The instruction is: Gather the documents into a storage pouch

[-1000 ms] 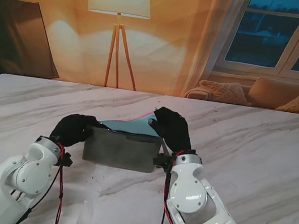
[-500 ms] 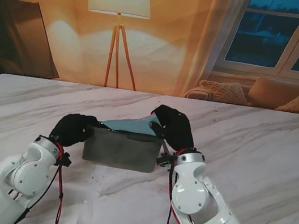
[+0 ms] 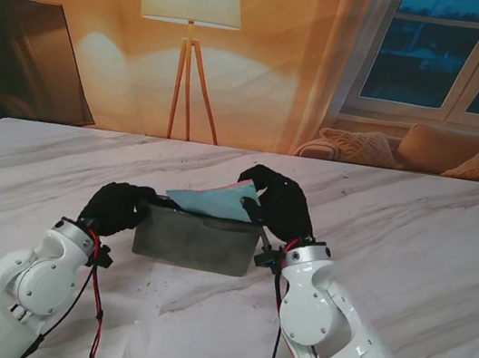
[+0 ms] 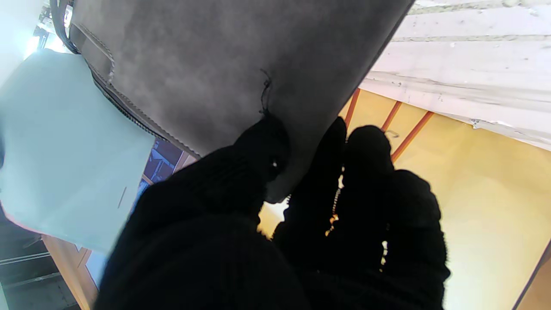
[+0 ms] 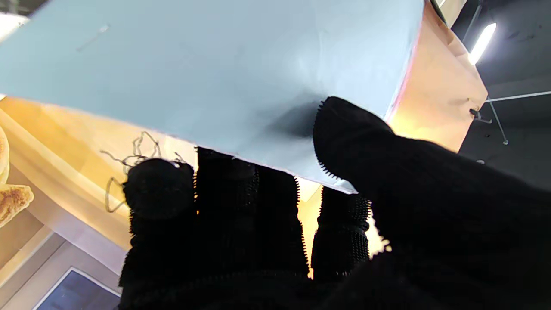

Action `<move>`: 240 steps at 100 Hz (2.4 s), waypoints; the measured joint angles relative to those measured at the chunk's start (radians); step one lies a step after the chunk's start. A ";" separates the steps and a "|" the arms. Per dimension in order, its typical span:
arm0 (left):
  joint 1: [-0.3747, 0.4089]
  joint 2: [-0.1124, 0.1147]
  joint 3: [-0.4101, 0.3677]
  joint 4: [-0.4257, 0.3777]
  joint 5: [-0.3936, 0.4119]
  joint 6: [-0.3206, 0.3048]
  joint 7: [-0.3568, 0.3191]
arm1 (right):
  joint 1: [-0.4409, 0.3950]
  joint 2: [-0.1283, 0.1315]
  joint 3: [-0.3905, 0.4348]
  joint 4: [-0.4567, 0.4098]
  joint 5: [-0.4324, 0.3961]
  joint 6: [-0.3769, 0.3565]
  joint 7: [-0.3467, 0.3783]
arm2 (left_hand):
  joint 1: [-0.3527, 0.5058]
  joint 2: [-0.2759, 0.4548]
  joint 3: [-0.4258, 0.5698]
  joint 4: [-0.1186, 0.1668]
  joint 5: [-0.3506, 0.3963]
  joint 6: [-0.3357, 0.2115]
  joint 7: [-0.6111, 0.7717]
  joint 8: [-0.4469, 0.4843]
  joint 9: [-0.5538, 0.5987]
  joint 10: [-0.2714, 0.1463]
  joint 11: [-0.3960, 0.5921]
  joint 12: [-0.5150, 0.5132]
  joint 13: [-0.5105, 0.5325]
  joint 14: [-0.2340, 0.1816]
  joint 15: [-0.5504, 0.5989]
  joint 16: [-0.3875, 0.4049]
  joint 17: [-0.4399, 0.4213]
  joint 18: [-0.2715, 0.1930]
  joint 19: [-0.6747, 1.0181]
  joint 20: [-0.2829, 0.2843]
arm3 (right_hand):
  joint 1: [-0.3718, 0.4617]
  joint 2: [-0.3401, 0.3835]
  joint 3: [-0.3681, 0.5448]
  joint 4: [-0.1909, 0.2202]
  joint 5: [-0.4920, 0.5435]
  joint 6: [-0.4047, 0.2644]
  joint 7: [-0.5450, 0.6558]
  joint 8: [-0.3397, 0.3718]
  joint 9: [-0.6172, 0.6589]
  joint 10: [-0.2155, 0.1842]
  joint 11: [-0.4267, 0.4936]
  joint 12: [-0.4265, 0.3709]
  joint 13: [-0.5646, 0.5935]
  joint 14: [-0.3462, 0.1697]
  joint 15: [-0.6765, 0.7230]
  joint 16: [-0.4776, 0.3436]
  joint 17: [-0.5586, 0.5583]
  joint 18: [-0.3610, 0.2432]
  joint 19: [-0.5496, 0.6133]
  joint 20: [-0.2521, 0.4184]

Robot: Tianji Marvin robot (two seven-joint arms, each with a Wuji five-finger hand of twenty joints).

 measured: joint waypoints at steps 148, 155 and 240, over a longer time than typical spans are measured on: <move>-0.028 -0.010 0.045 0.007 -0.150 -0.030 -0.007 | -0.005 0.003 0.018 -0.080 0.102 0.032 0.035 | 0.010 0.024 0.001 0.001 -0.003 -0.039 0.003 0.030 0.013 -0.022 -0.013 0.001 0.000 0.000 -0.002 -0.013 0.000 0.000 0.000 -0.013 | 0.010 -0.050 0.001 0.007 0.339 0.047 -0.097 -0.341 0.219 -0.045 0.013 0.075 0.141 -0.006 0.073 0.052 0.134 0.021 0.115 -0.166; -0.032 -0.012 0.053 0.009 -0.163 -0.024 -0.007 | -0.004 0.000 0.015 -0.080 0.113 0.035 0.032 | 0.012 0.025 0.001 0.001 -0.003 -0.039 0.003 0.041 0.013 -0.021 -0.013 0.002 0.000 0.000 -0.002 -0.014 0.000 0.000 0.000 -0.013 | 0.010 -0.049 0.001 0.007 0.339 0.047 -0.100 -0.328 0.219 -0.045 0.013 0.079 0.140 -0.006 0.072 0.052 0.129 0.017 0.106 -0.166; 0.002 -0.021 0.025 -0.009 -0.160 0.031 -0.009 | 0.064 -0.052 -0.103 0.034 0.260 0.057 -0.003 | 0.011 0.023 0.011 0.001 -0.001 -0.037 0.004 0.047 0.013 -0.018 -0.012 0.003 0.003 0.000 -0.002 -0.017 0.010 0.000 0.000 -0.023 | 0.023 -0.024 -0.014 0.006 0.339 0.047 -0.136 -0.257 0.218 -0.091 0.023 0.097 0.057 -0.014 -0.012 0.003 -0.022 -0.007 -0.017 -0.162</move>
